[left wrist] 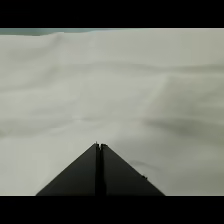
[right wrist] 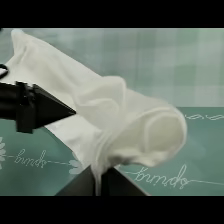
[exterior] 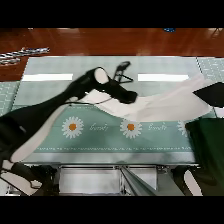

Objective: Fold the shirts.

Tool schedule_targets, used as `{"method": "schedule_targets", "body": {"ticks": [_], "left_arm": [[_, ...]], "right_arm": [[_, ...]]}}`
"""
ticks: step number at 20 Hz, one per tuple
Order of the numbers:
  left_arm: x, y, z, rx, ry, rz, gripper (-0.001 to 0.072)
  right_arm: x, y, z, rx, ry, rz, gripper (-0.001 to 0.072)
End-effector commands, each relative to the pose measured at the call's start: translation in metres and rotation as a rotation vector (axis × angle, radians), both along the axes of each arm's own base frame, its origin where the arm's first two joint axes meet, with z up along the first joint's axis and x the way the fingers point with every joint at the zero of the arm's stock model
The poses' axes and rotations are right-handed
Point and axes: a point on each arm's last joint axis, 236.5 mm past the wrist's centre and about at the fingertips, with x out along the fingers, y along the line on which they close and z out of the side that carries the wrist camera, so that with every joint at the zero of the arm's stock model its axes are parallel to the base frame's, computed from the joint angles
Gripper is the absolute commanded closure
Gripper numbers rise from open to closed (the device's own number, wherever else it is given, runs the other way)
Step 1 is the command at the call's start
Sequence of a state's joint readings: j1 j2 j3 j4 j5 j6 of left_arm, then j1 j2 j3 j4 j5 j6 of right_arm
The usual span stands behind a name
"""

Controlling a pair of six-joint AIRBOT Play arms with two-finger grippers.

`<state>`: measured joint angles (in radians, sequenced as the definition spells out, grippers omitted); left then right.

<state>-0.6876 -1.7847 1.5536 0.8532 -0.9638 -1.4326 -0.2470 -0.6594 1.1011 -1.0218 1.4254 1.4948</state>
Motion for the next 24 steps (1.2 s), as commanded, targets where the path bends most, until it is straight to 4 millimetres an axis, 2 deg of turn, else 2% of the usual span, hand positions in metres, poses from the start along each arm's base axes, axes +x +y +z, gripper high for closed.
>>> {"method": "schedule_targets", "body": {"ticks": [1,3,5,6,8,10,12,14,16,18,20,22,24], "left_arm": [[-0.067,-0.064,-0.029,0.032,0.074,-0.176,0.0689],[-0.100,-0.083,-0.037,0.044,0.084,-0.251,0.0689],[-0.115,-0.090,-0.037,0.045,0.082,-0.282,0.0689],[-0.111,-0.088,-0.034,0.042,0.079,-0.278,0.0689],[-0.079,-0.069,-0.021,0.037,0.067,-0.226,0.0689],[-0.028,-0.026,-0.003,0.051,0.057,-0.142,0.0689],[0.019,0.036,0.020,0.081,0.057,-0.049,0.0689],[0.057,0.104,0.053,0.114,0.001,0.044,0.0689],[0.083,0.171,0.093,0.124,-0.089,0.186,0.0688],[0.088,0.234,0.126,0.119,-0.170,0.324,0.0688],[0.073,0.285,0.147,0.115,-0.240,0.431,0.0688],[0.042,0.317,0.149,0.121,-0.254,0.506,0.0688],[0.009,0.328,0.141,0.119,-0.269,0.549,0.0688]], "right_arm": [[-0.015,0.004,0.006,0.006,-0.006,-0.009,0.0690],[-0.013,0.003,0.008,0.007,-0.017,-0.014,0.0691],[-0.012,0.003,0.008,0.007,-0.020,-0.016,0.0690],[-0.012,0.003,0.008,0.007,-0.020,-0.016,0.0691],[-0.010,0.003,0.007,0.010,-0.017,-0.018,0.0690],[-0.005,0.006,0.007,0.037,-0.011,-0.014,0.0690],[0.008,0.017,0.012,0.113,-0.022,0.004,0.0691],[0.027,0.033,0.013,0.175,-0.036,0.036,0.0691],[0.052,0.065,0.004,0.214,-0.034,0.090,0.0691],[0.078,0.107,-0.012,0.245,-0.020,0.147,0.0691],[0.109,0.152,-0.031,0.268,-0.007,0.187,0.0691],[0.139,0.194,-0.053,0.304,0.022,0.209,0.0691],[0.159,0.231,-0.084,0.316,0.092,0.246,0.0690]]}}
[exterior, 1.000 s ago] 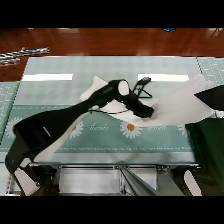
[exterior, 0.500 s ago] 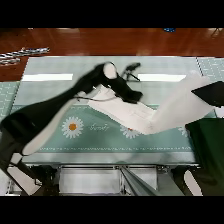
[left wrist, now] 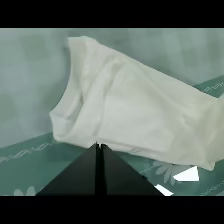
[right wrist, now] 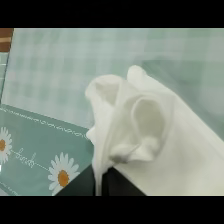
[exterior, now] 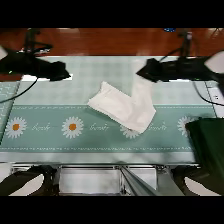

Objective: Fold the shirts.

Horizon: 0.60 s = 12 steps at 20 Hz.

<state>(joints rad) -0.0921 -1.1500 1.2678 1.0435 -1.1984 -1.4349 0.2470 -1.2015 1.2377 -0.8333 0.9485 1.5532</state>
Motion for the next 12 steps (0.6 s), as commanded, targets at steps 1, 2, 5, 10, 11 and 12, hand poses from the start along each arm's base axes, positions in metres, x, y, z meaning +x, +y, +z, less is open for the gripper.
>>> {"method": "schedule_targets", "body": {"ticks": [1,2,5,10,11,12], "left_arm": [[-0.050,0.038,-0.009,0.011,-0.064,0.111,0.0688],[-0.062,0.039,-0.019,0.009,-0.061,0.120,0.0688],[-0.090,0.040,-0.059,0.012,0.007,0.132,0.0688],[-0.097,0.035,-0.090,-0.032,0.067,0.163,0.0688],[-0.095,0.035,-0.091,-0.035,0.059,0.171,0.0688],[-0.092,0.036,-0.090,-0.035,0.051,0.178,0.0688]], "right_arm": [[0.039,0.075,-0.050,0.038,0.071,0.054,0.0690],[0.046,0.091,-0.064,0.044,0.099,0.071,0.0690],[0.058,0.123,-0.098,0.059,0.179,0.109,0.0690],[0.045,0.144,-0.139,0.037,0.273,0.143,0.0669],[0.044,0.146,-0.141,0.036,0.278,0.147,0.0501],[0.041,0.146,-0.141,0.037,0.286,0.156,0.0329]]}}
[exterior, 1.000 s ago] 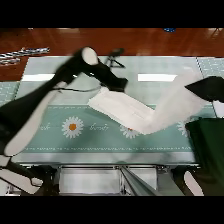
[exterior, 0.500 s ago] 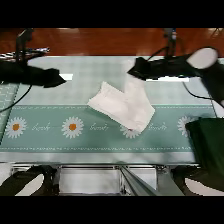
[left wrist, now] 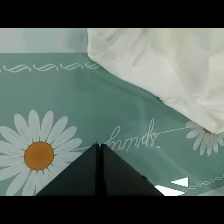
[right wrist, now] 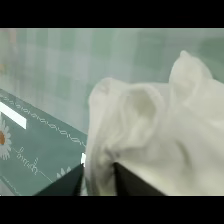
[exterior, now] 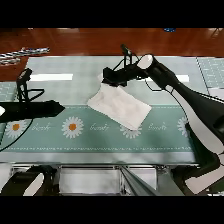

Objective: Fold the shirts.

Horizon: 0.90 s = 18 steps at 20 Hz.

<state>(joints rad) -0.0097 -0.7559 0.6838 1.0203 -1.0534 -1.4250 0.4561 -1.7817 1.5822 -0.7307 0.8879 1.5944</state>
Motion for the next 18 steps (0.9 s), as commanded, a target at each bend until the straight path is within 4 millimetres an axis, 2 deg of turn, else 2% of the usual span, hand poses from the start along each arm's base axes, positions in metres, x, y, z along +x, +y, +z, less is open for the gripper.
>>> {"method": "schedule_targets", "body": {"ticks": [1,3,5,7,10,12,14,16,18], "left_arm": [[0.007,0.002,-0.005,-0.015,-0.028,0.040,0.0688],[0.020,0.008,0.001,-0.011,-0.083,0.076,0.0688],[0.032,0.019,0.006,-0.011,-0.123,0.127,0.0688],[0.035,0.025,0.009,-0.027,-0.125,0.159,0.0688],[0.036,0.022,0.013,-0.068,-0.123,0.175,0.0688],[0.037,0.019,0.015,-0.086,-0.122,0.178,0.0688],[0.036,0.019,0.015,-0.086,-0.119,0.176,0.0688],[0.032,0.017,0.013,-0.087,-0.103,0.165,0.0688],[0.029,0.016,0.010,-0.088,-0.090,0.158,0.0688]], "right_arm": [[-0.012,0.008,-0.009,0.000,0.048,0.044,0.0298],[-0.015,-0.014,0.011,0.002,0.053,0.068,0.0299],[-0.013,-0.055,0.047,-0.017,0.018,0.068,0.0299],[-0.018,-0.126,0.084,-0.162,-0.053,0.031,0.0299],[-0.053,-0.241,0.107,-0.503,-0.104,-0.137,0.0299],[-0.085,-0.286,0.097,-0.595,-0.095,-0.283,0.0299],[-0.113,-0.316,0.069,-0.595,-0.075,-0.472,0.0299],[-0.133,-0.325,0.030,-0.524,-0.032,-0.624,0.0299],[-0.152,-0.321,-0.014,-0.476,0.067,-0.688,0.0299]]}}
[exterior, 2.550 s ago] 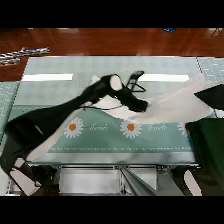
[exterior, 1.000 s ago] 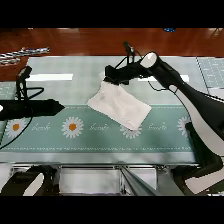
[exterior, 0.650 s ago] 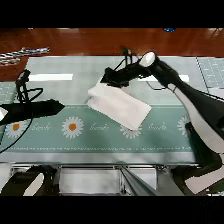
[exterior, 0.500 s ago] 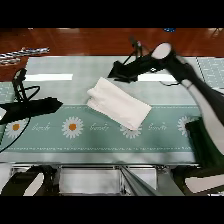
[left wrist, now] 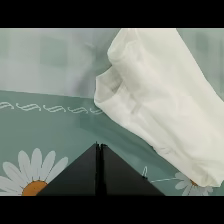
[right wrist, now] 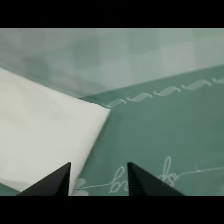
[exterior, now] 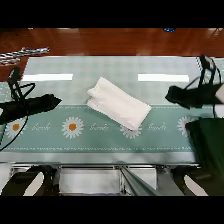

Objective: Fold the shirts.

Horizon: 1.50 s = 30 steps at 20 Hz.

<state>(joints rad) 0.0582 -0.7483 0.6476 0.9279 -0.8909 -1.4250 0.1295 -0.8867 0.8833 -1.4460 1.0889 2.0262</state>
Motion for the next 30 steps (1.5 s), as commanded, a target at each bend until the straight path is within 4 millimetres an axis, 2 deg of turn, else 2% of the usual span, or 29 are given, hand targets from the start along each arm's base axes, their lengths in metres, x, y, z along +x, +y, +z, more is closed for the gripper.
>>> {"method": "schedule_targets", "body": {"ticks": [1,4,8,11,15,17,19,20,22,24,27,30], "left_arm": [[-0.005,-0.003,-0.003,-0.008,0.020,-0.011,0.0688],[-0.005,-0.003,-0.004,-0.006,0.021,-0.014,0.0688],[-0.005,-0.003,-0.005,-0.006,0.024,-0.014,0.0688],[-0.006,-0.003,-0.007,-0.007,0.035,-0.018,0.0688],[-0.006,-0.003,-0.010,-0.009,0.045,-0.017,0.0688],[-0.005,-0.003,-0.013,-0.010,0.055,-0.017,0.0688],[-0.005,-0.003,-0.014,-0.012,0.060,-0.015,0.0688],[-0.005,-0.003,-0.015,-0.012,0.062,-0.015,0.0688],[-0.005,-0.003,-0.017,-0.012,0.070,-0.015,0.0688],[-0.004,-0.003,-0.019,-0.013,0.077,-0.015,0.0688],[-0.004,-0.003,-0.023,-0.013,0.089,-0.015,0.0688],[-0.003,-0.003,-0.027,-0.014,0.102,-0.015,0.0688]], "right_arm": [[-0.033,-0.010,-0.067,0.089,0.038,-0.207,0.0299],[-0.040,0.019,-0.105,0.224,0.121,-0.221,0.0299],[-0.028,0.059,-0.129,0.377,0.180,-0.166,0.0299],[-0.018,0.079,-0.139,0.453,0.206,-0.129,0.0299],[-0.007,0.096,-0.153,0.497,0.273,-0.082,0.0299],[-0.001,0.112,-0.153,0.541,0.296,-0.027,0.0301],[0.005,0.129,-0.152,0.550,0.306,0.036,0.0351],[0.007,0.142,-0.150,0.547,0.305,0.091,0.0453],[0.013,0.171,-0.136,0.535,0.267,0.242,0.0694],[0.026,0.194,-0.108,0.532,0.200,0.341,0.0690],[0.059,0.219,-0.046,0.534,0.067,0.455,0.0691],[0.098,0.220,0.023,0.478,-0.082,0.500,0.0691]]}}
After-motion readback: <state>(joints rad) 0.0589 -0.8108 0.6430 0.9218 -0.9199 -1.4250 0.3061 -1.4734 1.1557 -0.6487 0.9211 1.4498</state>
